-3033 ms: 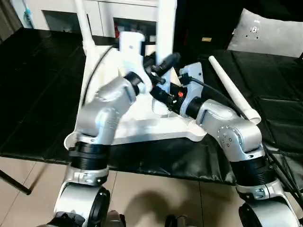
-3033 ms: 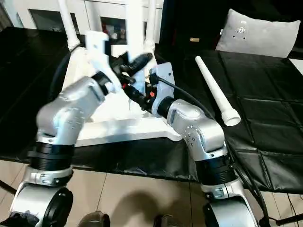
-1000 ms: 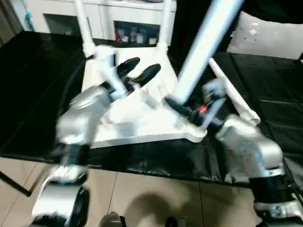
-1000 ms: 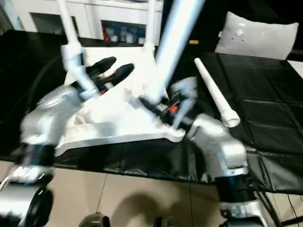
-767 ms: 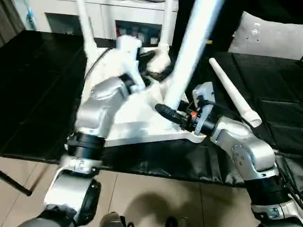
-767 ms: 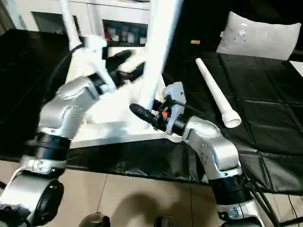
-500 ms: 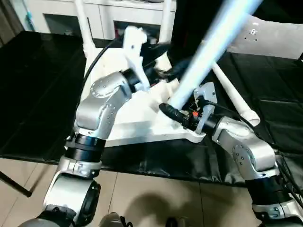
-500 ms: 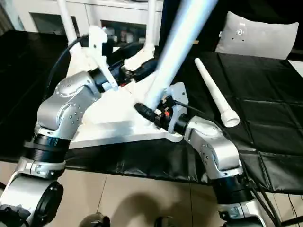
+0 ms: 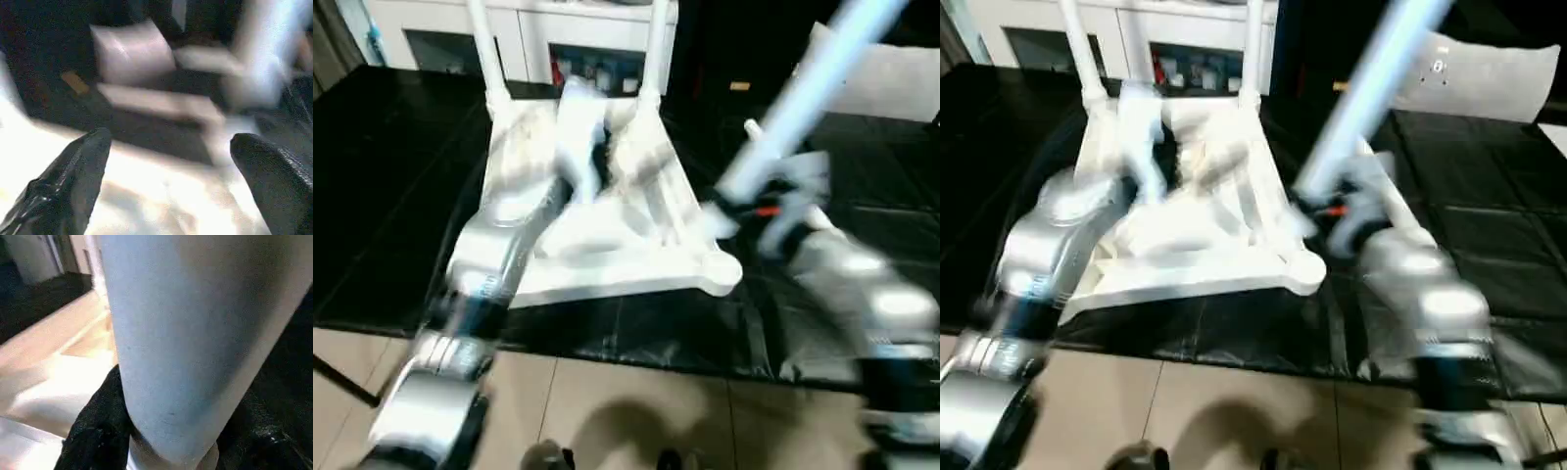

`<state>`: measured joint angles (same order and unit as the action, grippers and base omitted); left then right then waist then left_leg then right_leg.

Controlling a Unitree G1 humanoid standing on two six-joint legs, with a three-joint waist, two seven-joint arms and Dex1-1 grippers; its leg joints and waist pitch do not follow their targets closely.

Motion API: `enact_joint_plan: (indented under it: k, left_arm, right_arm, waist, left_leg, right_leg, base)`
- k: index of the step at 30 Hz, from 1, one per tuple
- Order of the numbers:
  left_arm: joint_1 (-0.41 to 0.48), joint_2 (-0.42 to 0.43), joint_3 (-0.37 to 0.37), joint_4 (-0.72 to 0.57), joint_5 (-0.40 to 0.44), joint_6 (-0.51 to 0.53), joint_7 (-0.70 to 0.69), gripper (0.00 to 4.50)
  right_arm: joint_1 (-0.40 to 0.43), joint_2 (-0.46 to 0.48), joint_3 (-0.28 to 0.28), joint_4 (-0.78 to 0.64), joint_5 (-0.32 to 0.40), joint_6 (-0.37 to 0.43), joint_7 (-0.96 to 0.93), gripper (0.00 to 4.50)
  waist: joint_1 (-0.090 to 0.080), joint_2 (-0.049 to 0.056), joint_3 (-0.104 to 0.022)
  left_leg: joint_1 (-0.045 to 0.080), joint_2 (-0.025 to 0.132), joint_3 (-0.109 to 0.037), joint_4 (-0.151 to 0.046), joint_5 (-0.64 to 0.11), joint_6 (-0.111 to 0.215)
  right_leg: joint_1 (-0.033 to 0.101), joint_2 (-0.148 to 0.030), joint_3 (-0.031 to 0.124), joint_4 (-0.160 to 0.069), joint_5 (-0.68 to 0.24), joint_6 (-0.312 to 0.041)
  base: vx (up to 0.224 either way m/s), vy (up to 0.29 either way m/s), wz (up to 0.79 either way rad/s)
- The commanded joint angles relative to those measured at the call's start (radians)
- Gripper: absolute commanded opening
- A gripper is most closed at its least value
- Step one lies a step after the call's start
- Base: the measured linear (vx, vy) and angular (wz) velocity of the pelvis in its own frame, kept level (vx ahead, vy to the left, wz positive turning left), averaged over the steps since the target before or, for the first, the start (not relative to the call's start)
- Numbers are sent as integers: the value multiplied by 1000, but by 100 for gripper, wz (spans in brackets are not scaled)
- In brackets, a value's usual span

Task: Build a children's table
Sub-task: Pick table leg, then insert table leg to table base

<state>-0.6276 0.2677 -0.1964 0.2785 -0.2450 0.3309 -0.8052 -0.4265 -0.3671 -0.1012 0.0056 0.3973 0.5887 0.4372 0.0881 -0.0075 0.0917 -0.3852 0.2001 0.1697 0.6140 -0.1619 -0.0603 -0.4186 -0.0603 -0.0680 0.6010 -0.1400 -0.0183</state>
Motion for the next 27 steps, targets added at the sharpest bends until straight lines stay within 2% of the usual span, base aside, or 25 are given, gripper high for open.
enact_joint_plan:
  k: [1, 3, 5, 7, 10, 11, 16, 21, 27]
  left_arm:
    - [-5, 2, -79, -7, 19, 22, -55, 421]
    - [0, 1, -98, 8, 27, 13, -69, 411]
    - [-1, -9, -137, 63, 64, -25, -89, 400]
    - [-10, -21, -157, 109, 105, -40, -91, 375]
    - [-25, -33, -176, 145, 132, -37, -74, 355]
    - [-29, -32, -184, 150, 136, -33, -71, 343]
    - [-33, -25, -212, 155, 160, -24, -61, 314]
    - [-44, -30, -212, 196, 199, -40, -75, 276]
    - [-44, -14, -226, 202, 211, -30, -78, 224]
  right_arm:
    - [21, -10, -2, -53, 2, 41, -5, 190]
    - [32, -17, 2, -67, -13, 66, -23, 190]
    - [66, -30, 7, -90, -25, 46, -20, 190]
    - [98, -54, 18, -102, -20, 10, 25, 190]
    - [134, -61, 16, -133, 2, 27, 54, 190]
    - [143, -60, 15, -143, 1, 28, 59, 190]
    - [150, -41, -5, -145, 16, 29, 47, 190]
    - [144, -37, -5, -150, 25, 13, 53, 190]
    - [142, -32, 2, -149, 22, 11, 66, 190]
  waist:
    - [-5, 12, -86]
    - [-6, 8, -84]
    - [-9, 6, -81]
    - [-10, 5, -79]
    - [-12, 5, -81]
    - [-15, 10, -82]
    - [-29, 9, -83]
    - [-29, 9, -84]
    - [-28, 9, -85]
  left_leg:
    - [23, 15, -6, -75, -262, -11]
    - [23, 15, -6, -76, -275, -14]
    - [24, 12, -4, -75, -290, -13]
    - [23, 8, -5, -74, -284, -2]
    - [19, 6, -6, -74, -275, 10]
    - [18, 8, -7, -75, -270, 12]
    - [18, 9, -8, -73, -272, 23]
    - [18, 7, -7, -72, -254, 30]
    - [19, 11, -7, -74, -254, 30]
  right_leg:
    - [49, -60, 38, -85, -377, -118]
    - [52, -62, 37, -87, -396, -119]
    - [50, -63, 36, -95, -445, -99]
    - [51, -64, 33, -105, -504, -62]
    - [54, -64, 29, -110, -528, -45]
    - [53, -62, 28, -111, -517, -45]
    - [52, -62, 28, -107, -485, -81]
    - [55, -62, 27, -108, -480, -80]
    - [55, -63, 29, -103, -448, -102]
  base:
    - [0, 0, 0]
    - [0, 0, 0]
    - [0, 0, 0]
    - [0, 0, 0]
    - [0, 0, 0]
    - [0, 0, 0]
    - [0, 0, 0]
    - [0, 0, 0]
    - [0, 0, 0]
